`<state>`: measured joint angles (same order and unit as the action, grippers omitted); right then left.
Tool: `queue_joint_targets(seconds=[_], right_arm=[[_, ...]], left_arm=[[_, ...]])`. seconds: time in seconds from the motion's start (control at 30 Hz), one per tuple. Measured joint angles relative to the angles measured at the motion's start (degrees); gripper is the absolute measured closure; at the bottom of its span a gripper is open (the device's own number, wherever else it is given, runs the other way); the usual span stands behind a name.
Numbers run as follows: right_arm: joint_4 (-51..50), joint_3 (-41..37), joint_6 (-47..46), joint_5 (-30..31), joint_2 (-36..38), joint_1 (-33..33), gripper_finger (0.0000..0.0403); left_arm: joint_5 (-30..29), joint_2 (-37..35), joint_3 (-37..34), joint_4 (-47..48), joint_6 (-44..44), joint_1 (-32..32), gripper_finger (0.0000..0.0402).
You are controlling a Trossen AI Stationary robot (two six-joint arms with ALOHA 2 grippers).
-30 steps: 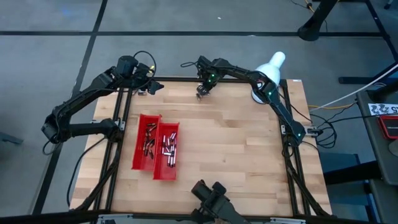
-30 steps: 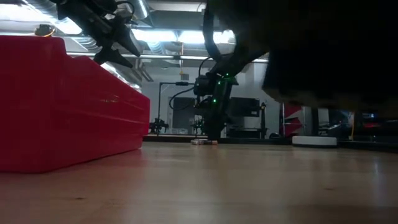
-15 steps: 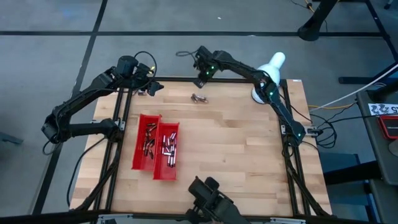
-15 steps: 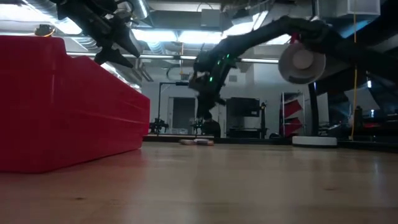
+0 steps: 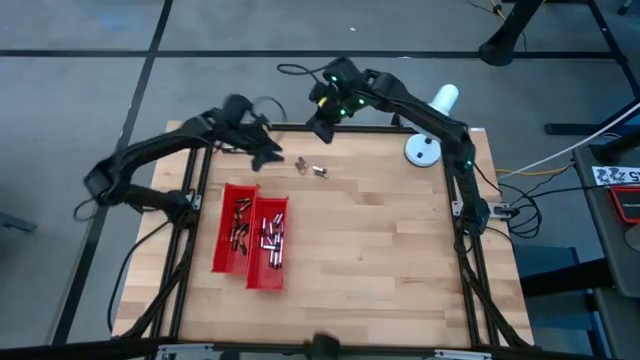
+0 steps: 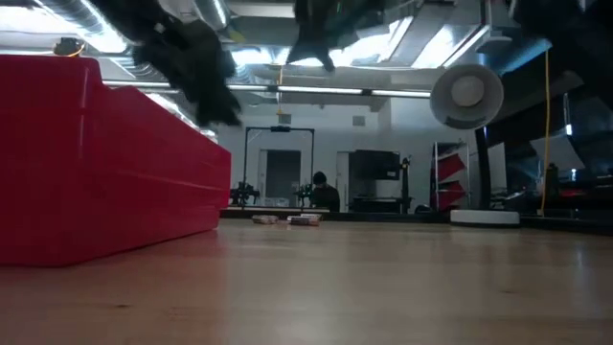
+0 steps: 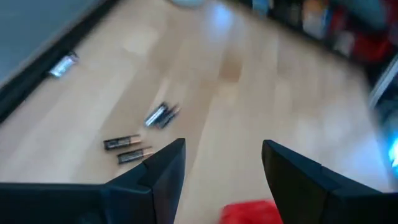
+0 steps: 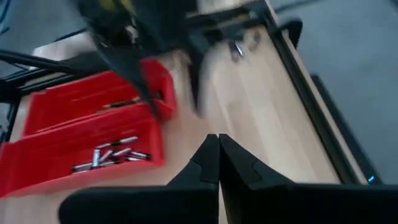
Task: Sort batteries
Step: Put the black battery into the left red bin
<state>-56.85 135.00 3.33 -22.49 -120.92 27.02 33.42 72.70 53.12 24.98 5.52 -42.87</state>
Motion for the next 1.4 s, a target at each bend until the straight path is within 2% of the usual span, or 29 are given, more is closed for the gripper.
queue_joint_targets(seconds=[0.07,0.2,0.27,0.43,0.57,0.87,1.1,1.3,1.4], right_arm=[[-0.8,0.0,-0.1,3.0,3.1,-2.7,0.0403],[-6.1,0.0,-1.1,10.5,8.6,-7.7,0.0403],[-9.0,0.0,-2.2,15.1,10.8,-9.9,0.0403],[-16.2,0.0,-3.3,22.7,14.3,-13.8,0.0403],[-20.0,0.0,-3.0,24.7,16.2,-14.7,0.0403],[-26.3,-0.1,-0.6,24.5,17.6,-14.7,0.0403],[-27.9,-0.1,3.4,23.2,17.6,-14.6,0.0403],[-29.2,-0.1,4.8,22.0,17.8,-14.6,0.0403],[-30.2,-0.1,5.5,21.4,18.0,-14.6,0.0403]], left_arm=[[-5.9,4.5,0.0,0.6,8.0,2.1,0.0199],[-22.9,12.5,0.0,2.3,24.8,5.0,0.0199],[-26.3,15.5,0.4,2.8,29.5,5.9,0.0199],[-26.6,21.8,4.7,5.7,30.3,8.5,0.0199],[-27.7,25.7,7.5,10.9,35.0,11.3,0.0202],[-40.1,32.4,7.7,9.8,39.6,16.5,0.0234],[-40.8,33.4,7.7,9.0,40.4,16.7,0.0290],[-40.8,33.2,7.7,9.2,39.8,16.8,0.0366],[-41.4,31.8,8.0,9.2,38.5,17.3,0.0370]])
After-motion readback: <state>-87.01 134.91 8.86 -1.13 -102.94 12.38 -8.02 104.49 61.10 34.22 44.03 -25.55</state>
